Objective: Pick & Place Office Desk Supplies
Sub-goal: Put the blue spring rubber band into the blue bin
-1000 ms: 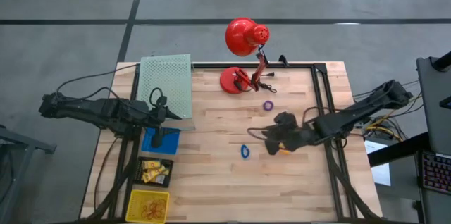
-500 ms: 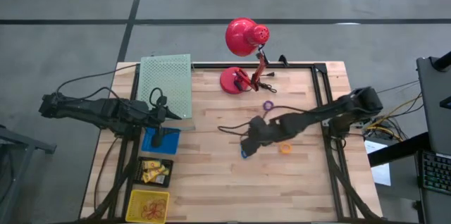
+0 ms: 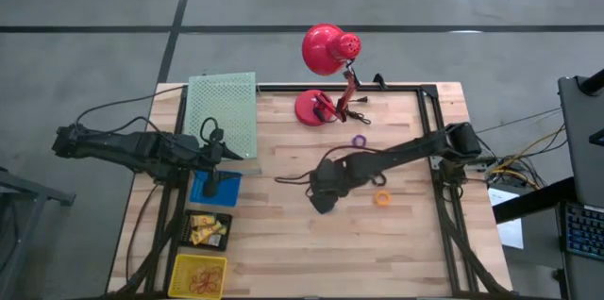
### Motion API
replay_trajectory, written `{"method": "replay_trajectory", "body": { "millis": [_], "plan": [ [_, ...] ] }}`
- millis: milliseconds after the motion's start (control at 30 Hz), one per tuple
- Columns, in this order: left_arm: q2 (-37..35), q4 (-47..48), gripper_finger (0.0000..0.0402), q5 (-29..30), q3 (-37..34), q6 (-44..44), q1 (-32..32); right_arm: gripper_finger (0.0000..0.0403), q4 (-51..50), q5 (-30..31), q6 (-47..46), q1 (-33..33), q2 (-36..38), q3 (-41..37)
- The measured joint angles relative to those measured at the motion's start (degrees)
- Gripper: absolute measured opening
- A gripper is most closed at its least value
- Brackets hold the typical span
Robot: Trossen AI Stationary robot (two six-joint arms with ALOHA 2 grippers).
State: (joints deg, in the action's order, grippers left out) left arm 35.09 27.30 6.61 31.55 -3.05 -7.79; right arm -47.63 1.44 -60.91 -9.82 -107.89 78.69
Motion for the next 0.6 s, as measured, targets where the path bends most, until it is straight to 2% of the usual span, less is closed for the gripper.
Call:
{"method": "replay_trajectory", "body": {
  "millis": [100, 333, 600],
  "plan": [
    [0.0, 0.0, 0.0230, 0.0, 0.0, 0.0, 0.0, 0.0123, -0.9, -1.0, 0.3, 0.0, -0.2, 2.4],
    [0.0, 0.0, 0.0230, 0.0, 0.0, 0.0, 0.0, 0.0123, -1.2, 2.6, -0.6, 0.2, -0.1, 4.6],
    [0.0, 0.0, 0.0230, 0.0, 0.0, 0.0, 0.0, 0.0123, -2.1, 3.0, -6.6, 0.0, -1.8, 4.4]
  ]
}}
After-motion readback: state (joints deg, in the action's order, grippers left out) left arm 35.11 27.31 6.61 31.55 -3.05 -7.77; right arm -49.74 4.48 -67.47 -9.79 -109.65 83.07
